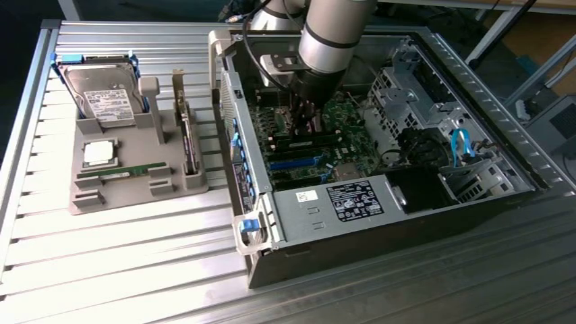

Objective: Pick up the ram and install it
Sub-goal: 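Press down the ram until it locks into place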

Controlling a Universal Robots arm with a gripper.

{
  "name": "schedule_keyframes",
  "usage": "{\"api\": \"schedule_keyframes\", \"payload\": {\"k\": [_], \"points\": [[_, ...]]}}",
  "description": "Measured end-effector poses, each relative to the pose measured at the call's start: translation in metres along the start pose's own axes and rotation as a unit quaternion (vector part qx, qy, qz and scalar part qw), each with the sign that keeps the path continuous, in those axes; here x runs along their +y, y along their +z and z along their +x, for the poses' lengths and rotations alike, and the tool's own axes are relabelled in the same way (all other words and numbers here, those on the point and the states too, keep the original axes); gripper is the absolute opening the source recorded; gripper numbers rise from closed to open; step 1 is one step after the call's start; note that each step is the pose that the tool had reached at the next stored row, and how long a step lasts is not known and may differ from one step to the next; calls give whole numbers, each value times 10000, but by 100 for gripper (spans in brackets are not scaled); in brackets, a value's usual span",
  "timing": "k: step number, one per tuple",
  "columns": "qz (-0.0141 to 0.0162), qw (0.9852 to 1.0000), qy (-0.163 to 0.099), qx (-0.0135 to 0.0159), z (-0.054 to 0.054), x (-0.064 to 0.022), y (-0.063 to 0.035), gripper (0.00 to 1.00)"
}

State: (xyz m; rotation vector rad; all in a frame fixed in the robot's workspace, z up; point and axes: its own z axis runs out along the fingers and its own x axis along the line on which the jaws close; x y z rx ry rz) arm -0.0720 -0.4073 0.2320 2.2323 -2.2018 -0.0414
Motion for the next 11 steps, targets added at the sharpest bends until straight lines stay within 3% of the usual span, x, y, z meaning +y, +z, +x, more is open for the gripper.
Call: {"api": "schedule_keyframes", "payload": {"k": [11], "points": [[1,10000,0,-1,0,0,7,10]]}}
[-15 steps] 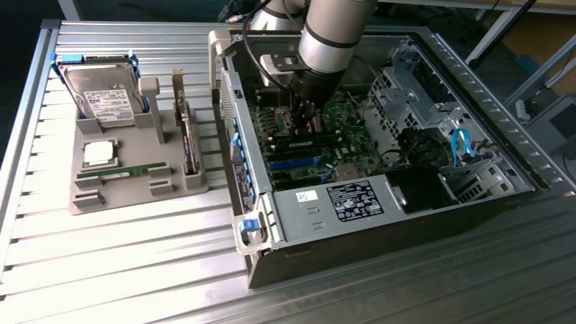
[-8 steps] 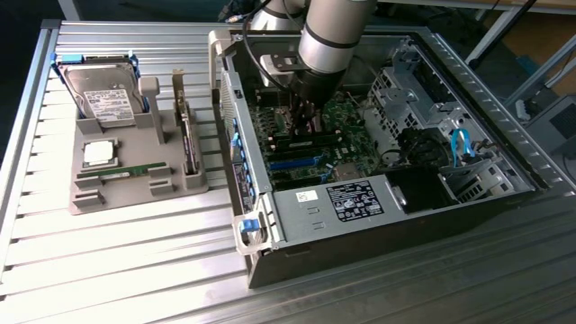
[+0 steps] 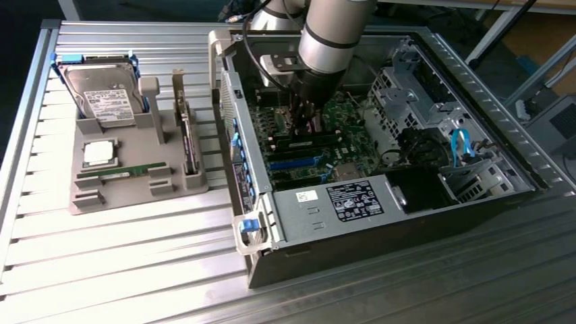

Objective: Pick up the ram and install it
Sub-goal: 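Press down the ram until it locks into place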

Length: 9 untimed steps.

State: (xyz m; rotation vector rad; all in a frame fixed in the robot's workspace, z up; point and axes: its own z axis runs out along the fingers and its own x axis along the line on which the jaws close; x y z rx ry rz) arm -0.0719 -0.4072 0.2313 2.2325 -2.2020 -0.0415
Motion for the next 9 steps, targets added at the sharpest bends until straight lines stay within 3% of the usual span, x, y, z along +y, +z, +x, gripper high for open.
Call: {"api": "schedule_keyframes", "payload": {"k": [9], "points": [[0,10000,0,0,0,0,4,10]]}}
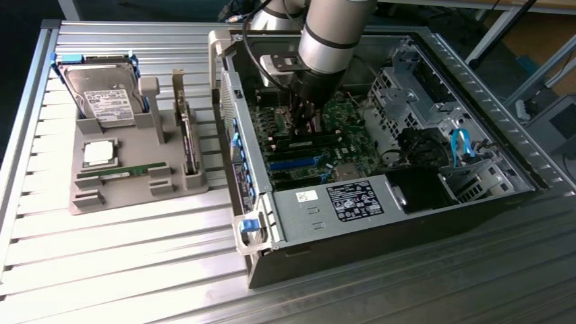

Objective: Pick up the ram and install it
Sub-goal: 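Press down the ram until it locks into place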

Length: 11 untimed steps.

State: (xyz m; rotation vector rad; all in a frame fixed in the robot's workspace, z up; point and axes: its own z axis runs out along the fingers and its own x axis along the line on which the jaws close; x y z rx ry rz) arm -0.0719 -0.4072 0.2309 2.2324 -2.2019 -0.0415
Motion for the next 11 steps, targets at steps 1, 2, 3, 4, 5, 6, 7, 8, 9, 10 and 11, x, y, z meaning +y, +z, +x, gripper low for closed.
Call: {"api": "schedule_keyframes", "payload": {"k": [1,2,3,4,5,6,7,8,9,10,11], "points": [[0,10000,0,0,0,0,0,10],[0,10000,0,0,0,0,0,10],[0,10000,0,0,0,0,0,10],[0,10000,0,0,0,0,0,10],[0,10000,0,0,0,0,1,10],[0,10000,0,0,0,0,2,10],[0,10000,0,0,0,0,2,10],[0,10000,0,0,0,0,2,10],[0,10000,0,0,0,0,2,10],[0,10000,0,0,0,0,3,10],[0,10000,0,0,0,0,3,10]]}}
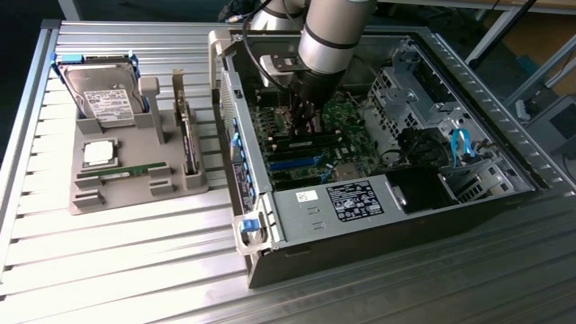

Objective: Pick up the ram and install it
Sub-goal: 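Press down the ram until it locks into place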

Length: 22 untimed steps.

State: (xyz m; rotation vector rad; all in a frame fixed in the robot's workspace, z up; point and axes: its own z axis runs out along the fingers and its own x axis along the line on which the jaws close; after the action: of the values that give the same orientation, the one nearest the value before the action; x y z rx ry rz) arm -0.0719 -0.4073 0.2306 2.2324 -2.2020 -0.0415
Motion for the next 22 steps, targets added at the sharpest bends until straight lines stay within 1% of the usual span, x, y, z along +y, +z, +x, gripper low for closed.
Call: {"api": "schedule_keyframes", "payload": {"k": [22], "points": [[1,10000,0,-1,0,0,2,10]]}}
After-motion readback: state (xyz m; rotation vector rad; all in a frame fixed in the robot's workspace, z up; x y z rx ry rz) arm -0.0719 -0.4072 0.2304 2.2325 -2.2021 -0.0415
